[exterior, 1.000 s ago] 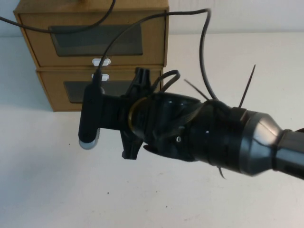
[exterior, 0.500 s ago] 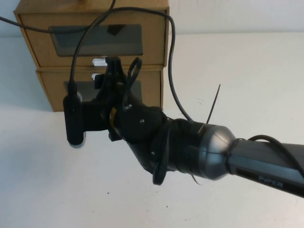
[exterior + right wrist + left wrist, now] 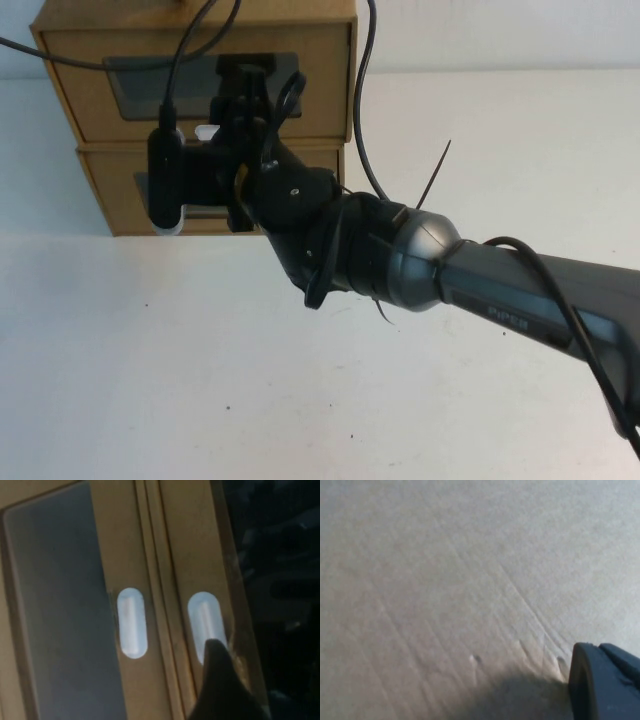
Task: Open the shoe box
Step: 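Pull the top drawer of the cardboard box fully open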
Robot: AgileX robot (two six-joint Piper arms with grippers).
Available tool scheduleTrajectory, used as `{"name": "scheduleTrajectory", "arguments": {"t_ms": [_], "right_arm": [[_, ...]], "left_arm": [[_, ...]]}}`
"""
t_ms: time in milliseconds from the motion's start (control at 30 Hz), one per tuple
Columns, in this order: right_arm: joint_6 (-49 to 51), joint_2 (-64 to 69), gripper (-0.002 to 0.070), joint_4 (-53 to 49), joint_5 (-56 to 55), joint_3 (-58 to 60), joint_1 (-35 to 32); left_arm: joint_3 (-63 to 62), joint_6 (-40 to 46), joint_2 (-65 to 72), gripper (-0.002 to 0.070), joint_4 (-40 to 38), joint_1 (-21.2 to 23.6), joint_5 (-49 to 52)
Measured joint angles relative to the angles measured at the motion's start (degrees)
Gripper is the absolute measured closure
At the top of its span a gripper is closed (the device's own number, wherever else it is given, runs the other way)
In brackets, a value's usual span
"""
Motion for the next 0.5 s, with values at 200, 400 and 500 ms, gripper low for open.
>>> {"name": "scheduleTrajectory", "arguments": {"t_ms": [200, 400, 500], "right_arm": [[0.02, 1.23, 0.0336, -0.22, -2.82, -0.23, -1.18], [0.25, 1.62, 0.0336, -0.22, -4.44, -0.23, -1.27], [0.25, 1.72, 0.0336, -0.22, -4.46, -0.23, -1.27]], "left_arm": [[0.0, -0.18, 0.18, 0.068, -0.39, 0.0, -0.27], [0.0, -3.24, 0.18, 0.068, -0.39, 0.0, -0.4], [0.0, -4.22, 0.18, 0.068, -0.97, 0.0, -0.5]]}}
